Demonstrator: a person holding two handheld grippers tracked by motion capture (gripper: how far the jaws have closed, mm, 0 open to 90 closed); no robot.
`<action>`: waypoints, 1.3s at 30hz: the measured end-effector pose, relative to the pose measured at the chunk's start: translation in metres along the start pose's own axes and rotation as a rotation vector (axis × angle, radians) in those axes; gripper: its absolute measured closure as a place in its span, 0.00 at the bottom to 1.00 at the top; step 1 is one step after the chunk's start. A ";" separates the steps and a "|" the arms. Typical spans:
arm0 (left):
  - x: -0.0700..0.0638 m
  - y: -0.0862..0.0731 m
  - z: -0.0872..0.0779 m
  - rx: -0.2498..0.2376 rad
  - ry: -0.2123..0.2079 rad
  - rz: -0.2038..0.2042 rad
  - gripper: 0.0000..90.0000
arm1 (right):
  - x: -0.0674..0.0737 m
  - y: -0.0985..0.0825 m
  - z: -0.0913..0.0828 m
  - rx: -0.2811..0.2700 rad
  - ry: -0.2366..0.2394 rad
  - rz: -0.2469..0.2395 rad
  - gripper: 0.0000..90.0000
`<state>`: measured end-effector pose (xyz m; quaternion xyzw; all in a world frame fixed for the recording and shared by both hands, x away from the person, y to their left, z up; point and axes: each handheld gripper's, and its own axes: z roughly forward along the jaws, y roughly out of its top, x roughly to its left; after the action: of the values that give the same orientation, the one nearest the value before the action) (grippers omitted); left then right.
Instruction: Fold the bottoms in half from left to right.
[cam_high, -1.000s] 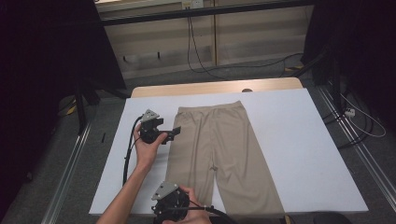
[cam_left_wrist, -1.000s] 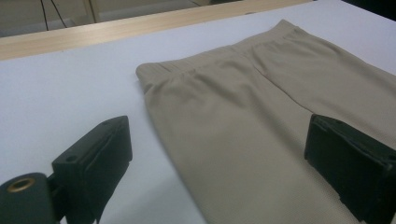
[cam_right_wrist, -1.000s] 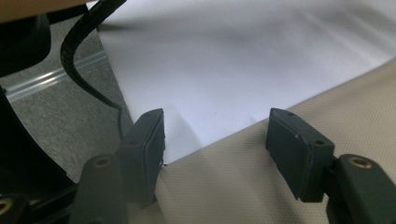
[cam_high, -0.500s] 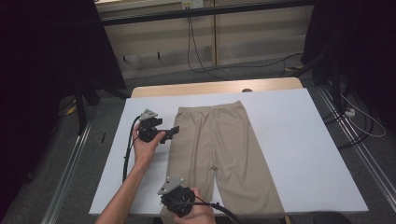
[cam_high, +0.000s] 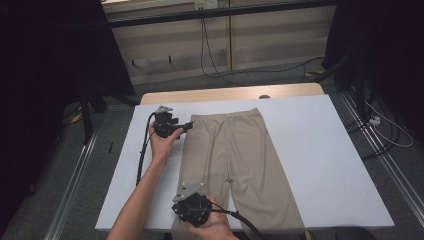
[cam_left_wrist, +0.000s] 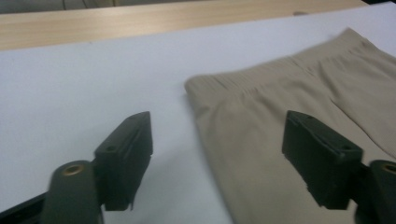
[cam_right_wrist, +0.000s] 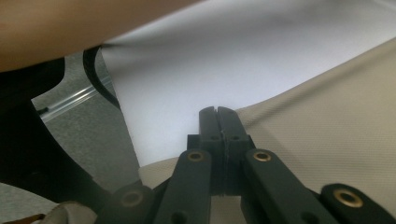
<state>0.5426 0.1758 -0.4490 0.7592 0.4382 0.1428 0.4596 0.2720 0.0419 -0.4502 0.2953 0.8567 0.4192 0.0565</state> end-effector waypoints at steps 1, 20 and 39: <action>0.001 0.004 0.008 0.017 -0.007 -0.014 0.39 | 0.000 -0.001 0.000 0.003 0.001 0.000 1.00; 0.000 0.015 0.043 0.141 0.031 -0.022 0.85 | -0.001 -0.005 -0.003 0.002 0.019 -0.009 1.00; 0.016 0.036 0.009 0.003 -0.026 -0.131 0.95 | -0.003 0.019 -0.033 -0.154 0.099 0.016 1.00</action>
<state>0.5765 0.1762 -0.4274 0.7316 0.4810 0.1019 0.4723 0.2722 0.0269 -0.4153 0.2759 0.8212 0.4984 0.0334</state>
